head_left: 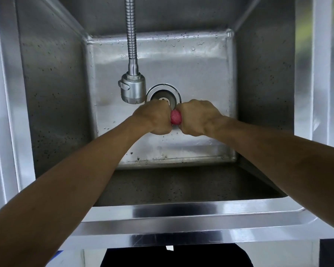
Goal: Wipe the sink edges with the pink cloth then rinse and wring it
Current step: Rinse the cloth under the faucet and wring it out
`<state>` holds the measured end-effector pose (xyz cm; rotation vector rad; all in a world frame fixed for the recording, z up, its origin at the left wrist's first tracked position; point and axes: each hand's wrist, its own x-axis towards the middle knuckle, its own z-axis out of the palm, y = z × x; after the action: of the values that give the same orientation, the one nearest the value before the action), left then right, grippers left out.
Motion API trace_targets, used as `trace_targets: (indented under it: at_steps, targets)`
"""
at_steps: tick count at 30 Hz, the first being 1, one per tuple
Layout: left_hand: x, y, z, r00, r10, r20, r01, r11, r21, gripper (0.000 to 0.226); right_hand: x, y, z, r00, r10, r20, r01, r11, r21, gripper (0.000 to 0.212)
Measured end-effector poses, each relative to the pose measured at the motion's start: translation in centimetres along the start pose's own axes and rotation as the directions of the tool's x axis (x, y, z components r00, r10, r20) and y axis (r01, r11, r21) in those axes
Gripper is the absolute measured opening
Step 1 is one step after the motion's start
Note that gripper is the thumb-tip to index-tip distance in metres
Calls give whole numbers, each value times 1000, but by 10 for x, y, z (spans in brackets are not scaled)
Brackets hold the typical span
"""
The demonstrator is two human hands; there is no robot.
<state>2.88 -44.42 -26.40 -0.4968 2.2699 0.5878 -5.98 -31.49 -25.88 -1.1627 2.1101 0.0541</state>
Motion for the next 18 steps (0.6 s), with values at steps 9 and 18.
trace_targets:
  at_steps: [9,18]
  targets:
    - [-2,2,-6,993,13,119,-14,1000,7,23,1,-1,-3,998,-55,-13,53,995,-88,20]
    - [5,0,-1,995,32,93,-31,999,-9,27,-2,-2,-10,998,-62,-32,56,985,-161,28]
